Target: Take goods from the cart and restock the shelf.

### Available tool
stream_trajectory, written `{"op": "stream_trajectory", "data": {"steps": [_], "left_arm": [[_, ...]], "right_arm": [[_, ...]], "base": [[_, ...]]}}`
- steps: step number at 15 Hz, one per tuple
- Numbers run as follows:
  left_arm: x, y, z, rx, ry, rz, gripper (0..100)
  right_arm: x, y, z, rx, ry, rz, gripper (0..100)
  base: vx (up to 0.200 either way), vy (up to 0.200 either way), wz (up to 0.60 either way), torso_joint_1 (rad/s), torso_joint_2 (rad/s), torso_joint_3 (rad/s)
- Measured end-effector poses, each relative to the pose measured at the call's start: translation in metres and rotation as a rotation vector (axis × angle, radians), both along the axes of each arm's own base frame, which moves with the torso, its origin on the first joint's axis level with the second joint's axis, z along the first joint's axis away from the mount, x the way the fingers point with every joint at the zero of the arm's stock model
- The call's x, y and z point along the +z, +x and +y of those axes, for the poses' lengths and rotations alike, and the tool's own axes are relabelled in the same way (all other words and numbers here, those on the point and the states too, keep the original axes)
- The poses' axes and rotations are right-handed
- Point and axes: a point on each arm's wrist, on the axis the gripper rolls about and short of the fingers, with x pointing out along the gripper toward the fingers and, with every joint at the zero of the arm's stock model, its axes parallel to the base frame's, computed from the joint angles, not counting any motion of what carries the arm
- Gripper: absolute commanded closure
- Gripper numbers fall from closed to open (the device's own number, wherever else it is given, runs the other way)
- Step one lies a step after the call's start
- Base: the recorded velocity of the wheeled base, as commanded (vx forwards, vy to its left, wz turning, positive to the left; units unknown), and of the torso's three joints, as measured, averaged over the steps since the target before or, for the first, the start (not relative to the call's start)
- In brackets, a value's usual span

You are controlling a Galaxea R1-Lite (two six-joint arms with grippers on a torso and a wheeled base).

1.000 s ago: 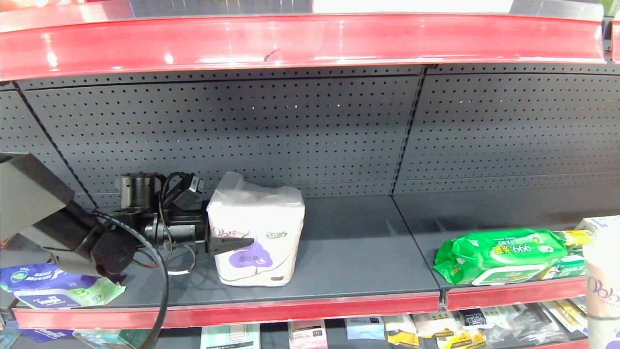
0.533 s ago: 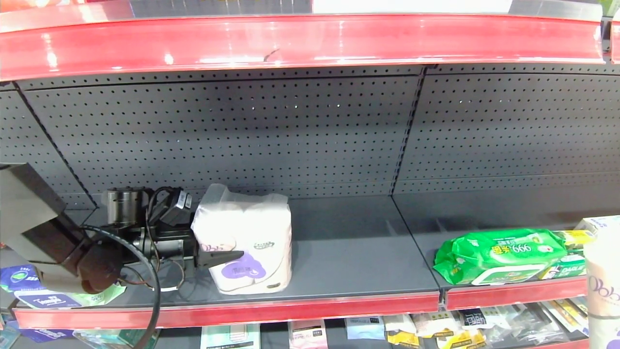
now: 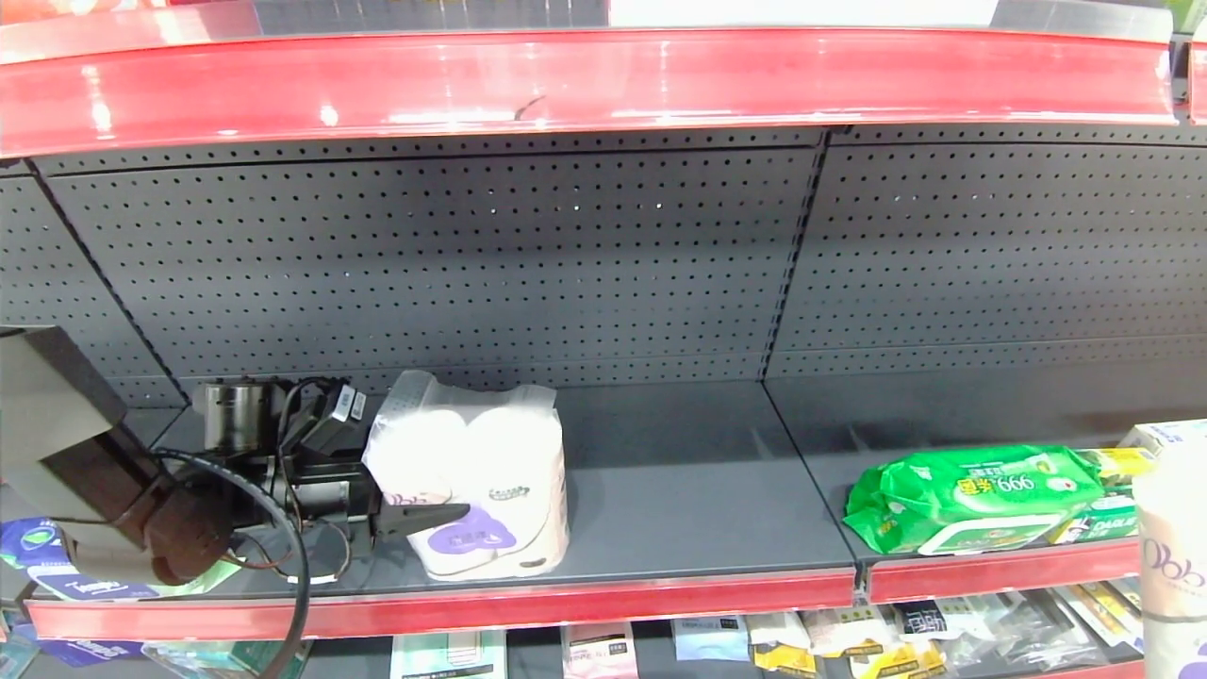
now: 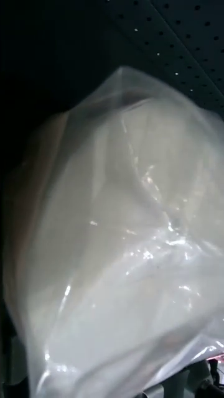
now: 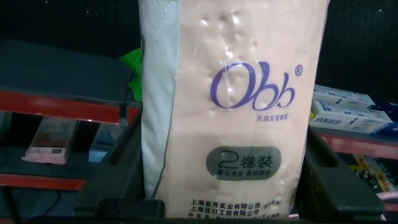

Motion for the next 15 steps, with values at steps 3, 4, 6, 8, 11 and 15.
{"op": "stream_trajectory", "data": {"steps": [3, 4, 6, 8, 11, 15], "left_arm": [[-0.0023, -0.0044, 0.0000, -0.008, -0.005, 0.017, 100], [-0.0028, -0.0060, 0.0000, -0.015, -0.009, 0.022, 100], [-0.0032, -0.0077, 0.0000, -0.022, -0.013, 0.027, 100], [-0.0031, -0.0082, -0.0003, -0.029, -0.018, 0.028, 100], [-0.0032, -0.0086, -0.0009, -0.038, -0.023, 0.030, 100], [-0.0041, -0.0085, -0.0009, -0.039, -0.023, 0.033, 100]], "right_arm": [[-0.0007, 0.0002, 0.0000, 0.000, -0.001, 0.004, 100], [-0.0006, 0.0003, 0.0000, -0.001, -0.001, 0.004, 100], [-0.0006, 0.0003, 0.0000, -0.002, -0.001, 0.005, 100], [-0.0006, 0.0003, 0.0000, -0.001, -0.001, 0.005, 100], [-0.0005, 0.0003, 0.0000, -0.001, -0.001, 0.004, 100], [-0.0006, 0.0004, 0.0000, -0.001, -0.001, 0.005, 100]], "base": [[0.000, 0.000, 0.00, 0.000, 0.00, 0.000], [0.000, 0.000, 0.00, 0.000, 0.00, 0.000], [0.000, 0.000, 0.00, 0.000, 0.00, 0.000], [0.000, 0.000, 0.00, 0.000, 0.00, 0.000], [0.000, 0.000, 0.00, 0.000, 0.00, 0.000], [0.000, 0.000, 0.00, 0.000, 0.00, 0.000]]}}
